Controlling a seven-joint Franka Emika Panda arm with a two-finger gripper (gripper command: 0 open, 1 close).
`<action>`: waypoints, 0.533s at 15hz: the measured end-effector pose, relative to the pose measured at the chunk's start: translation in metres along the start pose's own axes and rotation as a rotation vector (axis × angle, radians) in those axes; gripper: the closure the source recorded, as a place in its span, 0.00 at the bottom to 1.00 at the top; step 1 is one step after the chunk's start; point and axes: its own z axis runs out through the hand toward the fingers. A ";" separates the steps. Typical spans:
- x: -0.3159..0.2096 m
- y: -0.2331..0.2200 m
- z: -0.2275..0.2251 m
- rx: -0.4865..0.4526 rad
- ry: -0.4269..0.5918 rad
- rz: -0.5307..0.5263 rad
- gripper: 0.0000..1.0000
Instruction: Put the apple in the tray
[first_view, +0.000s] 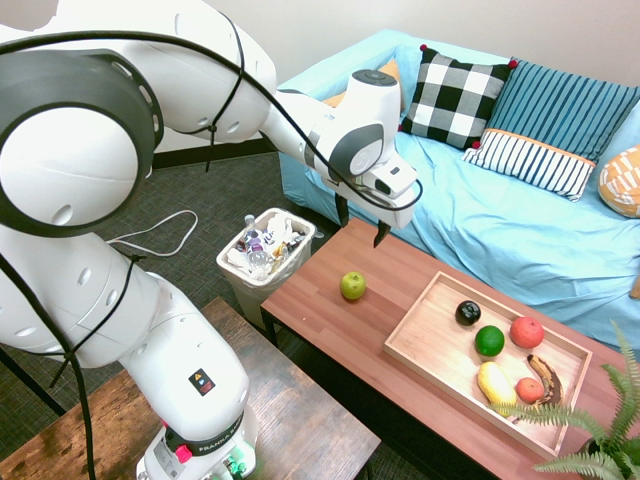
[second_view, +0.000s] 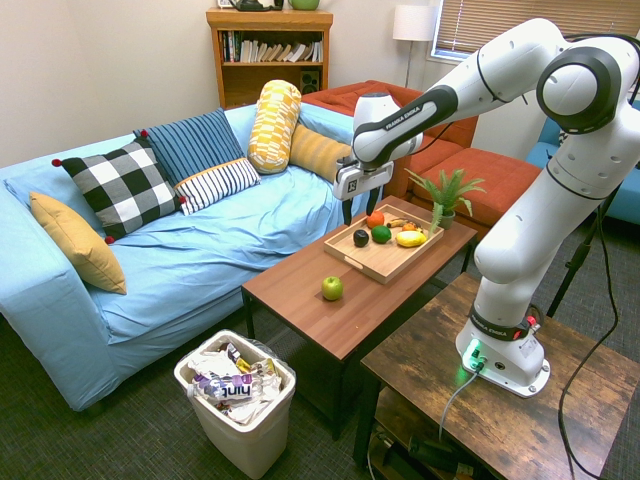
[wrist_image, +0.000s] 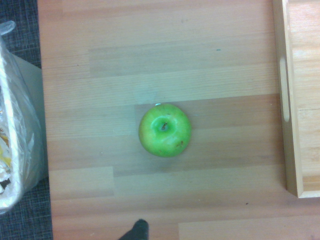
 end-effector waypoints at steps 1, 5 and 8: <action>0.000 -0.001 0.000 0.000 0.001 0.001 0.00; 0.001 -0.012 0.024 -0.044 0.003 0.045 0.00; 0.004 -0.031 0.068 -0.061 0.003 0.109 0.00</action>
